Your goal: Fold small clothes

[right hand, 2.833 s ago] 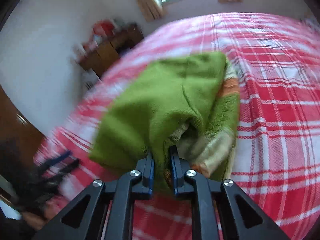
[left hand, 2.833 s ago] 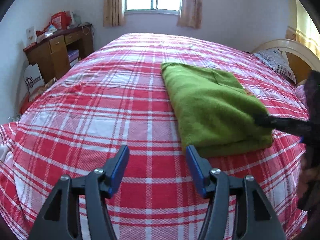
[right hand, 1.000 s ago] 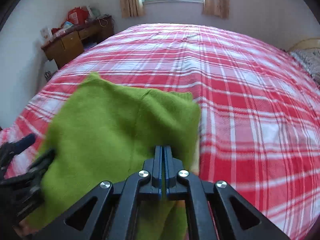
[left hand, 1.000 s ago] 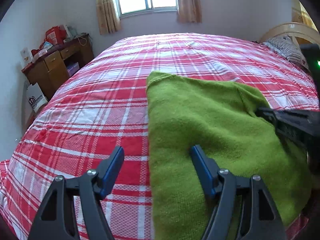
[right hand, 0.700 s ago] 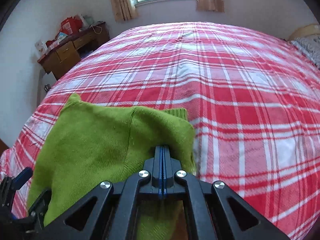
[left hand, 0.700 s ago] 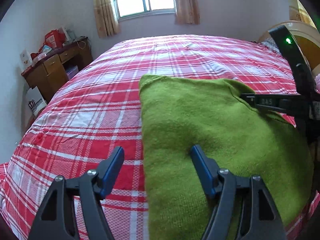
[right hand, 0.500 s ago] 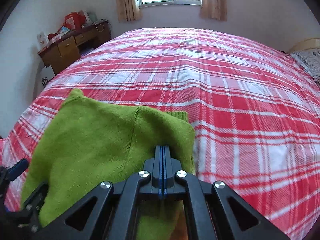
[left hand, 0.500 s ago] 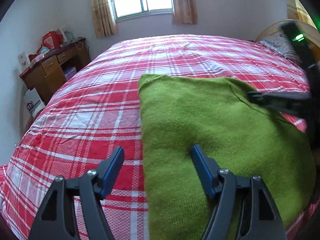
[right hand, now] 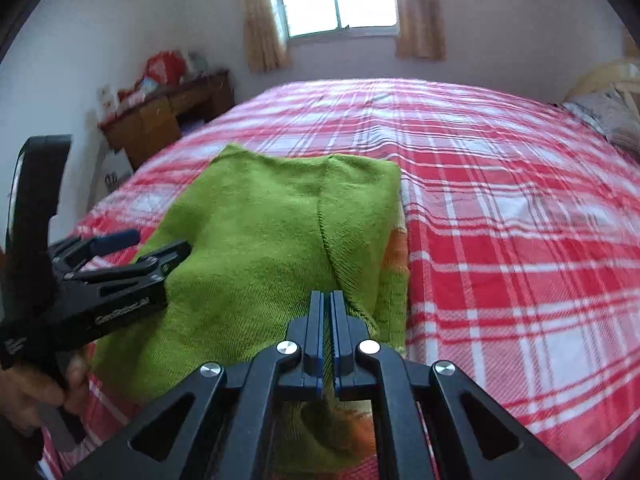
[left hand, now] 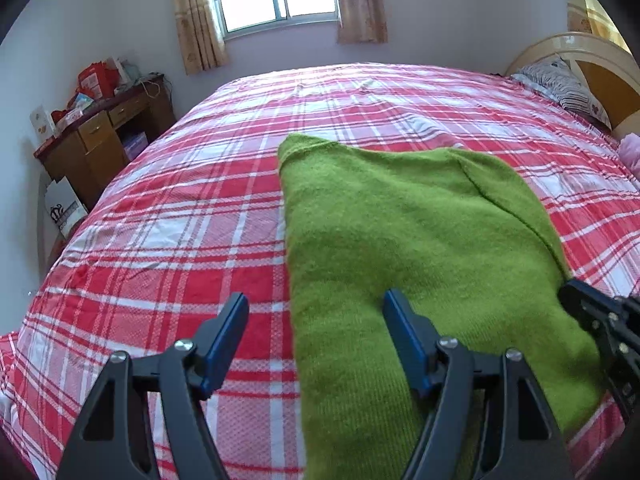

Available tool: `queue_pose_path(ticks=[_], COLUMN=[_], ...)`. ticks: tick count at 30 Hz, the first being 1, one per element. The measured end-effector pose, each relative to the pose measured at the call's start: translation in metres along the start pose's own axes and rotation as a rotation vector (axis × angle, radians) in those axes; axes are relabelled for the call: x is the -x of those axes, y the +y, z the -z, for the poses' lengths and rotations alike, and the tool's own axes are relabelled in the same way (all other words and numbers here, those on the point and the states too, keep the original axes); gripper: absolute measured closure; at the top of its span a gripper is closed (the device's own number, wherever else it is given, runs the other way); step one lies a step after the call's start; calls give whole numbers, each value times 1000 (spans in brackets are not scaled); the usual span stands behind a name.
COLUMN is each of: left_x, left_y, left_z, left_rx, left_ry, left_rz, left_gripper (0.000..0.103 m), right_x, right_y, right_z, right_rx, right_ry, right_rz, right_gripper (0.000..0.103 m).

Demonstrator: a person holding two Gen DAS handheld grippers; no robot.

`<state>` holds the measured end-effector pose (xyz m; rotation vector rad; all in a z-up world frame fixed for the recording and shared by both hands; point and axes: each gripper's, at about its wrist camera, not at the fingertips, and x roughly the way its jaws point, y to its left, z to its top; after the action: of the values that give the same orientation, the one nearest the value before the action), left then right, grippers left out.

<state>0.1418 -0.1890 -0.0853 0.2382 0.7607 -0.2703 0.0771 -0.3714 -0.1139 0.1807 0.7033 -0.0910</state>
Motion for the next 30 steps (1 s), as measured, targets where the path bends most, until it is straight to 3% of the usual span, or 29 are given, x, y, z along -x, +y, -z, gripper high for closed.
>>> queue_pose_path(ticks=[2, 8, 14, 20, 23, 30], left_x=[2, 9, 27, 38, 44, 53], left_y=[0, -3, 2, 3, 6, 11], left_z=[0, 3, 14, 32, 40, 51], left_rx=[-5, -9, 21, 14, 23, 22], left_ry=[3, 4, 46, 67, 66, 63], left_rz=[-1, -21, 23, 59, 56, 60], left_gripper=[30, 30, 30, 23, 12, 12], right_x=[1, 3, 4, 5, 5, 5], right_y=[-4, 5, 0, 2, 5, 6], right_z=[2, 3, 5, 6, 6, 6], right_rx=[-48, -7, -20, -12, 2, 13], right_ry=[-14, -37, -49, -56, -60, -65], right_rz=[-11, 37, 27, 40, 60, 77], right_gripper=[100, 100, 100, 100, 100, 100])
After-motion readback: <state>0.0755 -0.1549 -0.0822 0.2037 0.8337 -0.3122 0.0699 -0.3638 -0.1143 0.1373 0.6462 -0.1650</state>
